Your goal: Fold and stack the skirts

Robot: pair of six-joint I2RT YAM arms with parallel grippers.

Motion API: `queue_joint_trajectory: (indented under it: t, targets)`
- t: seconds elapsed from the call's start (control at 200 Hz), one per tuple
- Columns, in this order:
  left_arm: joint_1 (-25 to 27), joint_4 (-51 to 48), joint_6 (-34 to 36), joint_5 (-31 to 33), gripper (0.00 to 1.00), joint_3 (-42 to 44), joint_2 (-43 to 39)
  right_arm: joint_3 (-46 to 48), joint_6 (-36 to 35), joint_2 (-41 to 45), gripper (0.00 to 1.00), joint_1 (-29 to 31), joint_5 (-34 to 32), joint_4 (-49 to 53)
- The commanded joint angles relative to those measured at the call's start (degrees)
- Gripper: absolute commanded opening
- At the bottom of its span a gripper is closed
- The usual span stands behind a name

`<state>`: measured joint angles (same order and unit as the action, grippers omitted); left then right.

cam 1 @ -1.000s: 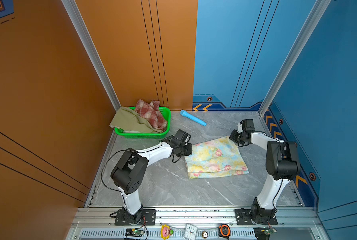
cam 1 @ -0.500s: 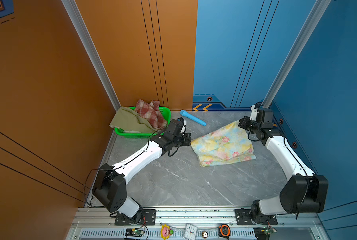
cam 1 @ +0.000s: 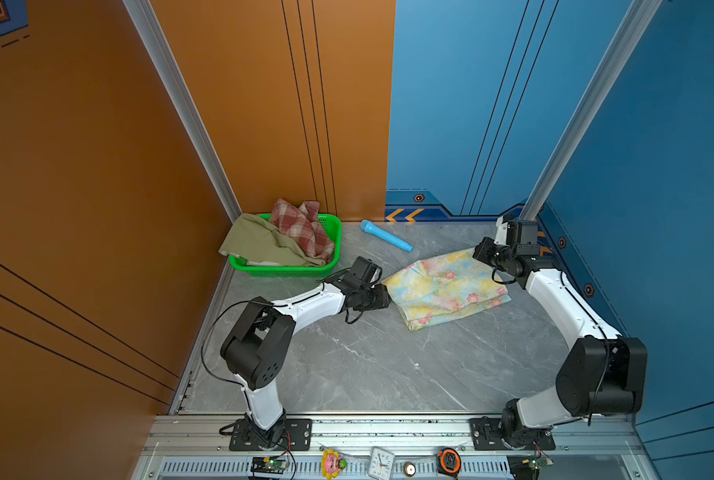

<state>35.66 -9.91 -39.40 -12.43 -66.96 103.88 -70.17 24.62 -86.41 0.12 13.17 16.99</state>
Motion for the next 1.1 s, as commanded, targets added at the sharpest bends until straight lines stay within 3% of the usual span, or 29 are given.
queue_joint_trajectory:
  t: [0.0,0.24,0.366,0.446,0.666,1.092]
  targets:
    - [0.75,6.77,-3.78,-2.38,0.56,-1.94,3.1,0.21,-0.54,-0.33,0.0,0.41,-1.38,0.73]
    - [1.51,10.98,-5.68,-2.04,0.55,-5.85,10.1,0.03,-0.54,-0.6,0.0,0.39,-1.09,0.51]
    - [1.39,12.6,-5.45,-1.5,0.25,-8.49,12.65,-0.23,-0.56,-0.35,0.0,0.5,-1.04,0.51]
    - [1.39,12.79,-4.54,-1.72,0.0,-10.76,13.65,-0.23,-0.54,-0.17,0.0,0.49,-1.29,0.57]
    - [0.97,10.89,-2.04,-1.33,0.0,-11.83,9.69,-0.35,-0.72,1.65,0.0,0.26,-2.06,1.09]
    - [0.42,-3.35,6.75,5.49,0.0,-10.88,-16.66,-6.3,0.42,13.75,0.0,-1.94,-2.25,3.99]
